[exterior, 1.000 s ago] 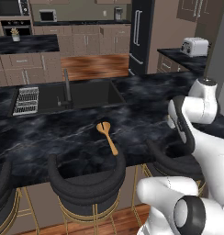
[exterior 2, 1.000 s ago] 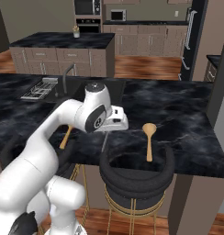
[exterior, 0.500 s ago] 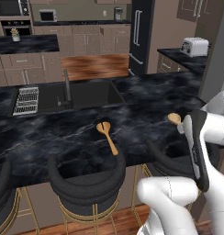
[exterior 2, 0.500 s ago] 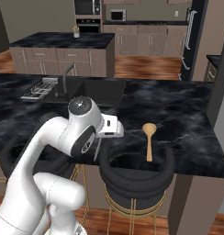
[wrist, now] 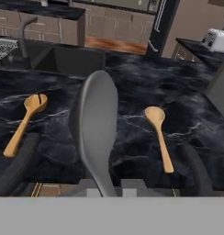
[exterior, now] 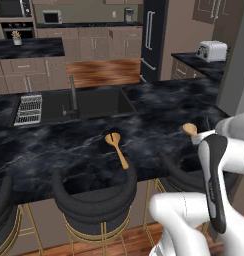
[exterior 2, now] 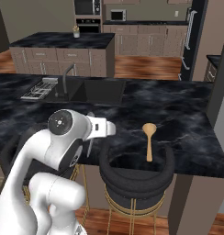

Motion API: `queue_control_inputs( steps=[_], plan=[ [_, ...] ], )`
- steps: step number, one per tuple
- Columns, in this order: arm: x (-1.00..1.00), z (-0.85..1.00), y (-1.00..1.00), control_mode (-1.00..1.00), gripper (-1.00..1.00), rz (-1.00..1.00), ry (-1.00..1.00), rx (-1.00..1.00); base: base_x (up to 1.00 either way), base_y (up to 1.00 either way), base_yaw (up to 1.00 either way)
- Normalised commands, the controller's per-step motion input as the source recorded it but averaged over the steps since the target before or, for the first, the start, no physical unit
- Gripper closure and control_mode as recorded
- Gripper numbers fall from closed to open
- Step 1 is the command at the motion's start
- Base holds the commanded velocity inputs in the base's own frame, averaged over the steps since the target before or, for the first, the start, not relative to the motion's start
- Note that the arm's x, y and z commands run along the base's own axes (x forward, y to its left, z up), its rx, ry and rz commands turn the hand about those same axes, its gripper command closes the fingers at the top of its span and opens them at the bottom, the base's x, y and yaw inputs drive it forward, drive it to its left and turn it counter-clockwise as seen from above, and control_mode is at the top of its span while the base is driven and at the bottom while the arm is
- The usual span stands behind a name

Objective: Pick up the metallic utensils from the counter and place them in the open drawer. Make sure not to pick up any wooden utensils.

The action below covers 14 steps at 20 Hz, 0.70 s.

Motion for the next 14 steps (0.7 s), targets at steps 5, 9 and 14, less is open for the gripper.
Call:
queue_control_inputs(
  steps=[5,9,14],
  plan=[
    [-0.39,0.31,0.11,-1.00,1.00,0.00,-0.26,-0.02,0.00,0.00,0.00],
    [-0.47,0.13,0.14,-1.00,1.00,0.00,-0.27,-0.04,0.00,0.00,0.00],
    [-0.15,0.03,0.03,1.00,1.00,0.00,-0.07,-0.01,-0.72,0.21,0.00]
  ],
)
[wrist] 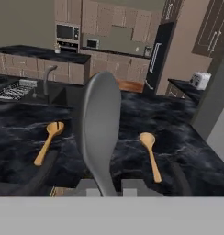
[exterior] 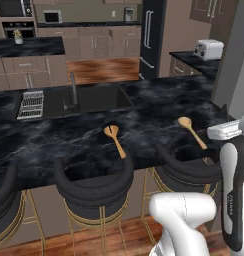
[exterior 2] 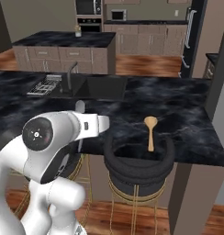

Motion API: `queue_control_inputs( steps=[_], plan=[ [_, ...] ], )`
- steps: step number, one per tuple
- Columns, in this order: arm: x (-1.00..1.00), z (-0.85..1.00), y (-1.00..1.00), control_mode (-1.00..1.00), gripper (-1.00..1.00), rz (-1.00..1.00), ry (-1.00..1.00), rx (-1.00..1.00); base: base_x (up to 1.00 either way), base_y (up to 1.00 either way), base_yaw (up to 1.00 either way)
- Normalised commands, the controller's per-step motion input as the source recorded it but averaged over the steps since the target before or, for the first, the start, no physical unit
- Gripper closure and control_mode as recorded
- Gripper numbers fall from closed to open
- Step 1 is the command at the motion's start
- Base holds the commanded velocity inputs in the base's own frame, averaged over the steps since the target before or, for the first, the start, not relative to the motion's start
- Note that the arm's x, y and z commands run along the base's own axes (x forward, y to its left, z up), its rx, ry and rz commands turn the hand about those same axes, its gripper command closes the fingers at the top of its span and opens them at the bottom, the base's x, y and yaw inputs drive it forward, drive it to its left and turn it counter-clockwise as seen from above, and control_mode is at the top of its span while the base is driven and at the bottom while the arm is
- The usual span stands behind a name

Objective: Pick up the metallic utensils from the counter and place them in the open drawer. Make sure not to pick up any wooden utensils.

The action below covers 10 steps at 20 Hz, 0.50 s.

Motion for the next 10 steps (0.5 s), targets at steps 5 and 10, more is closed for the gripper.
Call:
queue_control_inputs(
  steps=[5,10],
  plan=[
    [0.00,0.00,0.00,1.00,1.00,0.00,0.00,0.00,-1.00,0.52,0.00],
    [0.00,0.00,0.00,1.00,1.00,0.00,0.00,0.00,-1.00,1.00,0.00]
  ],
)
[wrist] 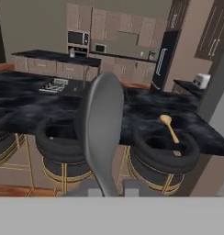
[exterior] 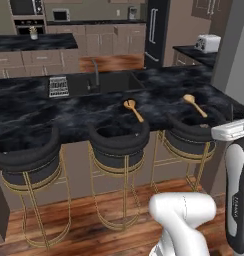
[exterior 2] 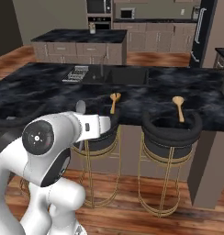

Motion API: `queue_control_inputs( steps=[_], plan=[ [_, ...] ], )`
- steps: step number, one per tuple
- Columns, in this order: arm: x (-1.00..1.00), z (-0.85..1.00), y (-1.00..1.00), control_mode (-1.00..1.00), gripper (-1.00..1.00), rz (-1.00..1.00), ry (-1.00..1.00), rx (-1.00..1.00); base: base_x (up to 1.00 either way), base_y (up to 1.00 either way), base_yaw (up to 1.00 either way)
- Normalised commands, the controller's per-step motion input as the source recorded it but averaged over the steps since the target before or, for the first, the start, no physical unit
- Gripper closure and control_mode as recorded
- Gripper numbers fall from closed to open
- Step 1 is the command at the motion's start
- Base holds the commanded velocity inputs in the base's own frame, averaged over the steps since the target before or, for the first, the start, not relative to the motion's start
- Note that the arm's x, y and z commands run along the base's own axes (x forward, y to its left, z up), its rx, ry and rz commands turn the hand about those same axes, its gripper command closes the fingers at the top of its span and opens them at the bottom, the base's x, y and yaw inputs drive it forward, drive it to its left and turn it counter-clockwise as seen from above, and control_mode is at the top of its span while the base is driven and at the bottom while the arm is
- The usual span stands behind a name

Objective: Pick up the metallic utensils from the counter and place them in the open drawer. Make sure not to pick up any wooden utensils.

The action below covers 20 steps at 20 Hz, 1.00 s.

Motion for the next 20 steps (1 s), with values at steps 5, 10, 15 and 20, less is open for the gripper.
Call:
queue_control_inputs(
  steps=[5,10,15,20],
  plan=[
    [0.00,0.00,0.00,1.00,1.00,0.00,0.00,0.00,-0.47,1.00,0.01],
    [0.00,0.00,0.00,1.00,1.00,0.00,0.00,0.00,0.00,1.00,0.00],
    [0.00,0.00,0.00,1.00,1.00,0.00,0.00,0.00,0.00,1.00,0.00],
    [0.00,0.00,0.00,1.00,1.00,0.00,0.00,0.00,0.06,1.00,-0.01]
  ],
)
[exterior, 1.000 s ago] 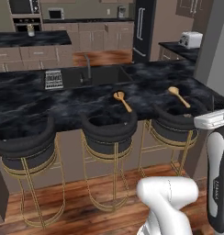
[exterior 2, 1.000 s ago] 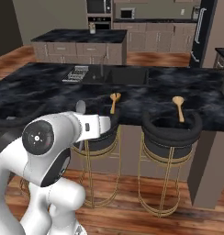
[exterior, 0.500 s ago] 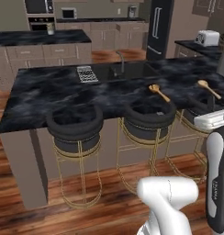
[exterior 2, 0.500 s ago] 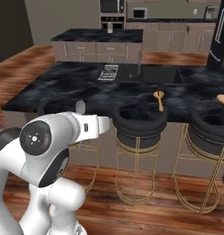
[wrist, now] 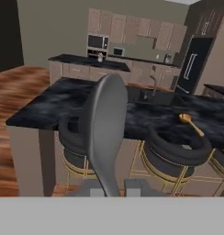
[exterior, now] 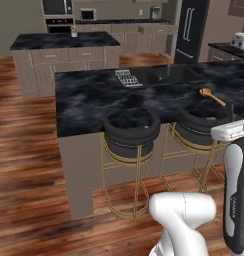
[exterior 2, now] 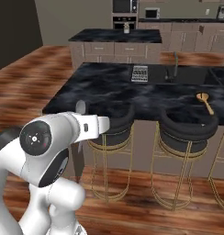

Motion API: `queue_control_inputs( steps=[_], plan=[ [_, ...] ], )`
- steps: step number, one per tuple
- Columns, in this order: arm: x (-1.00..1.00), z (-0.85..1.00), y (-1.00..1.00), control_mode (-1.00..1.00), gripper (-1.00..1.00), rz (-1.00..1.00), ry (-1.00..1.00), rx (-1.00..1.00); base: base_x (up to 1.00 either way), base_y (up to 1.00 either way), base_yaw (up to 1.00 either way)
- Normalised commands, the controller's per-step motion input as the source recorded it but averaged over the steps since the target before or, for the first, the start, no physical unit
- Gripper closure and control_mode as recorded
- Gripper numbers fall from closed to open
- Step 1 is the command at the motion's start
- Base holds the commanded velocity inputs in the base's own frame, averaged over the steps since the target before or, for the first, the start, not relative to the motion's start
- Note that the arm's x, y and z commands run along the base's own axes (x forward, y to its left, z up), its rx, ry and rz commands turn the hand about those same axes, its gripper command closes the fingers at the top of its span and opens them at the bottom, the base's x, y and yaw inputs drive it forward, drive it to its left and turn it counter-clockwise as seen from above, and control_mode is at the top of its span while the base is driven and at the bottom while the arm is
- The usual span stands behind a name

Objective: Pick up the metallic utensils from the counter and place them in the open drawer. Make sure not to pick up any wooden utensils.

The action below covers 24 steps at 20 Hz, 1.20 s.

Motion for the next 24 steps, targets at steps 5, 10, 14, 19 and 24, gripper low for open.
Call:
queue_control_inputs(
  steps=[5,10,14,19,24],
  plan=[
    [0.00,0.00,0.00,1.00,1.00,0.00,0.00,0.00,0.19,1.00,0.00],
    [0.00,0.00,0.00,1.00,1.00,0.00,0.00,0.00,0.42,1.00,0.00],
    [0.00,0.00,0.00,1.00,1.00,0.00,0.00,0.00,0.72,1.00,0.00],
    [0.00,0.00,0.00,1.00,1.00,0.00,0.00,0.00,0.70,1.00,-0.02],
    [0.00,0.00,0.00,1.00,1.00,0.00,0.00,0.00,0.23,1.00,-0.07]
  ],
)
